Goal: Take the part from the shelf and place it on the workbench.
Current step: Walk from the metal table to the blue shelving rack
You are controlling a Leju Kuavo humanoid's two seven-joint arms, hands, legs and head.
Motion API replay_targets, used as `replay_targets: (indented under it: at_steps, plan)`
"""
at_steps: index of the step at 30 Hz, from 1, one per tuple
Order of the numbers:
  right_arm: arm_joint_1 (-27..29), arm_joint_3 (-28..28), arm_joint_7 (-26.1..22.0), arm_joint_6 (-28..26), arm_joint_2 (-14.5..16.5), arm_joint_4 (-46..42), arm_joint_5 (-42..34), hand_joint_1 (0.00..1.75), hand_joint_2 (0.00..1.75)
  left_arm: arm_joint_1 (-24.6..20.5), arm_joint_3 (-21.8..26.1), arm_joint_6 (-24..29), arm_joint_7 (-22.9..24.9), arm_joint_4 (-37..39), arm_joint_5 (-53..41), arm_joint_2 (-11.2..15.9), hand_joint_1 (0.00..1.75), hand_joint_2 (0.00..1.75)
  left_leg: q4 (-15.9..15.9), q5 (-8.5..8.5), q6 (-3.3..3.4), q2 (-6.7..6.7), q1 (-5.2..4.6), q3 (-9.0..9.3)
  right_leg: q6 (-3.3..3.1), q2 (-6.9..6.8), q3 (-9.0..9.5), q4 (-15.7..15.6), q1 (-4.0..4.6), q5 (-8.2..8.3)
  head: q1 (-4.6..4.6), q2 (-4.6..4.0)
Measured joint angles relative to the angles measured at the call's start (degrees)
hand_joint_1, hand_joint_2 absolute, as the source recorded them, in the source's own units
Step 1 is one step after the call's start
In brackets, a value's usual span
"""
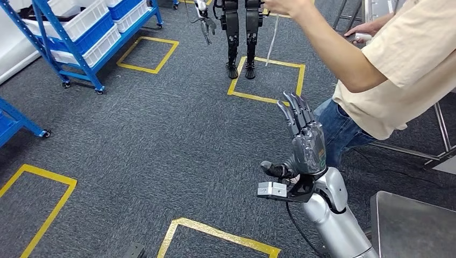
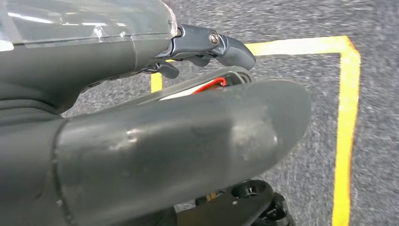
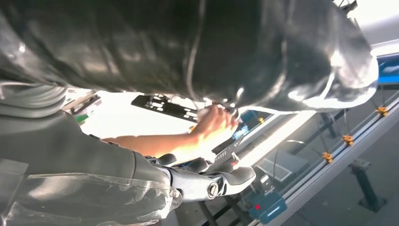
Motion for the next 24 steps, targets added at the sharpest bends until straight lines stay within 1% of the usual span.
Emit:
replay_targets:
  at_steps: [1,2,3,4,5,6,7,8,9,10,11,12,13,14,15,16,17,18,19,20,21,22,23,24]
  plan:
    - [0.1,-0.1,0.0,-0.1,0.0,0.1,0.0,0.0,0.0,0.1,0.0,0.0,0.0,0.0,0.0,0.1,0.0,0.0,-4.0,1.84,0.1,0.76,0.0,2.12,0.16,-0.57,0.14,0.1,0.02,-0.17,0.0,0.0]
    - [0.1,-0.2,-0.1,-0.1,0.0,0.2,-0.1,0.0,0.0,0.1,0.0,0.0,0.0,0.0,0.0,0.2,0.0,0.0,-7.7,3.05,0.34,1.8,-0.22,4.14,0.37,-1.11,0.28,0.1,0.14,-0.34,0.01,0.0]
    - [0.2,-0.4,-0.1,-0.2,0.0,0.3,-0.1,0.0,0.0,0.0,0.0,0.0,0.0,0.0,0.0,0.3,0.0,0.0,-10.4,3.73,0.69,2.57,-0.44,5.53,0.64,-1.6,0.41,0.1,0.28,-0.49,0.01,0.0]
    - [0.2,-0.6,-0.1,-0.2,0.0,0.3,-0.2,0.0,0.0,0.0,0.0,0.0,0.0,0.1,0.0,0.3,0.0,0.0,-11.7,3.8,1.03,3.02,-0.67,6.16,0.91,-2.04,0.53,0.1,0.43,-0.6,0.02,0.0]
    - [0.4,-0.7,-0.2,-0.2,0.0,0.4,-0.2,0.0,0.0,0.1,0.0,0.0,0.0,0.1,0.0,0.3,0.0,0.0,-11.9,3.63,1.38,2.85,-0.88,6.2,1.2,-2.48,0.65,0.0,0.57,-0.67,0.02,0.0]
    - [0.5,-0.9,-0.2,-0.2,0.0,0.4,-0.2,0.0,0.0,0.2,0.0,0.0,0.1,0.1,0.1,0.3,0.0,0.0,-12.0,3.74,1.71,2.23,-0.89,6.15,1.52,-2.93,0.82,-0.1,0.6,-0.73,0.02,0.0]
    - [0.5,-1.0,-0.3,-0.2,0.0,0.4,-0.1,0.0,0.0,0.4,0.0,0.0,0.1,0.1,0.1,0.3,0.0,0.0,-12.2,3.85,2.03,1.68,-0.76,6.25,1.89,-2.98,0.94,-0.1,0.52,-0.92,0.02,0.0]
    - [0.6,-1.0,-0.3,-0.2,0.0,0.5,0.1,0.0,0.0,0.6,0.0,-0.1,0.2,0.1,0.1,0.2,0.0,0.0,-12.4,3.98,2.36,1.13,-0.64,6.38,2.24,-2.2,0.83,0.5,0.43,-1.49,0.02,0.0]
    - [0.6,-1.1,-0.4,-0.2,0.0,0.5,0.2,0.0,0.0,0.6,0.0,-0.1,0.2,0.1,0.1,0.2,0.0,0.0,-12.7,4.15,2.68,0.66,-0.48,6.51,2.5,-0.96,0.23,1.9,0.31,-2.56,0.03,0.0]
    - [0.7,-1.2,-0.4,-0.2,0.0,0.6,0.3,0.0,0.0,0.7,0.0,-0.2,0.3,0.1,0.1,0.1,0.0,0.0,-12.9,4.28,2.96,0.22,-0.35,6.6,2.69,0.55,-0.9,4.3,0.21,-4.06,0.04,0.0]
    - [0.9,-1.4,-0.4,-0.3,-0.1,0.6,0.4,0.0,0.0,0.6,0.0,-0.2,0.3,0.1,0.1,0.1,0.0,0.0,-12.9,4.31,3.14,-0.27,-0.39,6.58,2.73,1.86,-2.66,7.9,0.21,-5.84,0.04,0.0]
    - [1.2,-1.5,-0.4,-0.3,-0.1,0.8,0.4,0.0,0.0,0.6,0.0,-0.2,0.3,0.1,0.0,0.0,0.0,0.0,-12.9,4.32,3.28,-0.84,-0.43,6.55,2.74,2.48,-4.55,11.5,0.23,-7.24,0.04,0.0]
    - [1.6,-1.5,-0.4,-0.3,-0.1,0.9,0.4,0.0,0.0,0.7,0.0,-0.2,0.4,0.1,0.0,0.0,0.0,0.0,-12.8,4.31,3.35,-1.51,-0.47,6.55,2.72,2.77,-6.04,14.2,0.24,-7.87,0.04,0.0]
    - [2.0,-1.6,-0.4,-0.3,-0.1,1.1,0.4,0.0,0.0,0.7,0.0,-0.2,0.5,0.1,0.0,0.0,0.0,0.0,-12.7,4.3,3.38,-2.25,-0.5,6.54,2.66,2.93,-6.83,15.2,0.25,-7.49,0.04,0.0]
    - [2.2,-1.6,-0.4,-0.3,-0.2,1.3,0.4,0.0,0.0,0.8,0.0,-0.2,0.6,0.1,-0.1,0.0,0.0,0.0,-12.6,4.27,3.34,-3.01,-0.5,6.55,2.53,3.11,-6.45,13.9,0.25,-5.9,0.04,0.0]
    - [2.2,-1.7,-0.4,-0.3,-0.2,1.3,0.5,0.0,0.0,0.8,0.0,-0.2,0.7,0.1,-0.1,-0.1,0.0,0.0,-12.4,4.21,3.27,-3.74,-0.5,6.54,2.33,3.68,-5.16,10.7,0.24,-3.64,0.05,0.0]
    - [2.2,-1.7,-0.5,-0.3,-0.2,1.4,0.5,0.0,0.0,0.8,0.0,-0.2,0.7,0.1,-0.2,-0.1,0.0,0.0,-12.3,4.12,3.14,-4.41,-0.49,6.49,2.07,4.93,-3.58,7.0,0.19,-1.76,0.04,0.0]
    - [2.2,-1.7,-0.5,-0.2,-0.2,1.4,0.6,0.0,0.0,0.8,0.0,-0.2,0.7,0.1,-0.2,-0.2,0.0,0.0,-12.0,4.02,2.95,-5.05,-0.53,6.35,1.87,6.14,-2.19,3.7,0.12,-0.45,0.04,0.0]
    - [2.2,-1.7,-0.5,-0.2,-0.2,1.5,0.7,0.0,0.0,0.7,0.0,-0.2,0.7,0.1,-0.3,-0.2,0.0,0.0,-11.9,4.02,2.68,-5.63,-0.49,6.14,1.72,7.06,-1.33,1.6,0.13,0.11,0.04,0.0]
    - [2.2,-1.7,-0.5,-0.2,-0.2,1.5,0.8,0.0,0.0,0.7,0.0,-0.2,0.7,0.1,-0.3,-0.3,0.0,0.0,-11.9,4.06,2.35,-6.19,-0.42,5.94,1.59,7.46,-1.02,0.9,0.17,-0.02,0.04,0.0]
    - [2.2,-1.7,-0.5,-0.2,-0.2,1.6,0.8,0.0,0.0,0.8,0.0,-0.2,0.7,0.1,-0.4,-0.3,0.0,0.0,-12.0,4.17,1.98,-6.78,-0.34,5.78,1.47,7.03,-0.9,0.6,0.27,-0.02,0.04,0.0]
    - [2.2,-1.8,-0.5,-0.2,-0.1,1.7,0.9,0.0,0.0,0.9,0.0,-0.2,0.7,0.1,-0.5,-0.3,0.0,0.0,-12.1,4.29,1.6,-7.33,-0.29,5.69,1.21,6.38,-0.72,0.5,0.2,0.09,0.04,0.0]
    - [2.2,-1.8,-0.4,-0.2,-0.1,1.8,0.9,0.0,0.0,1.1,0.0,-0.2,0.7,0.1,-0.6,-0.3,0.0,0.0,-12.0,4.14,1.27,-7.0,-0.39,5.63,0.89,5.74,-0.41,0.1,0.08,0.21,0.03,0.0]
    - [2.2,-1.8,-0.4,-0.2,-0.1,1.8,1.0,0.0,0.0,1.2,0.0,-0.2,0.6,0.1,-0.7,-0.3,0.0,0.0,-11.0,3.46,0.99,-5.89,-0.5,5.23,0.52,5.02,-0.09,-0.2,-0.07,0.35,-0.04,0.0]
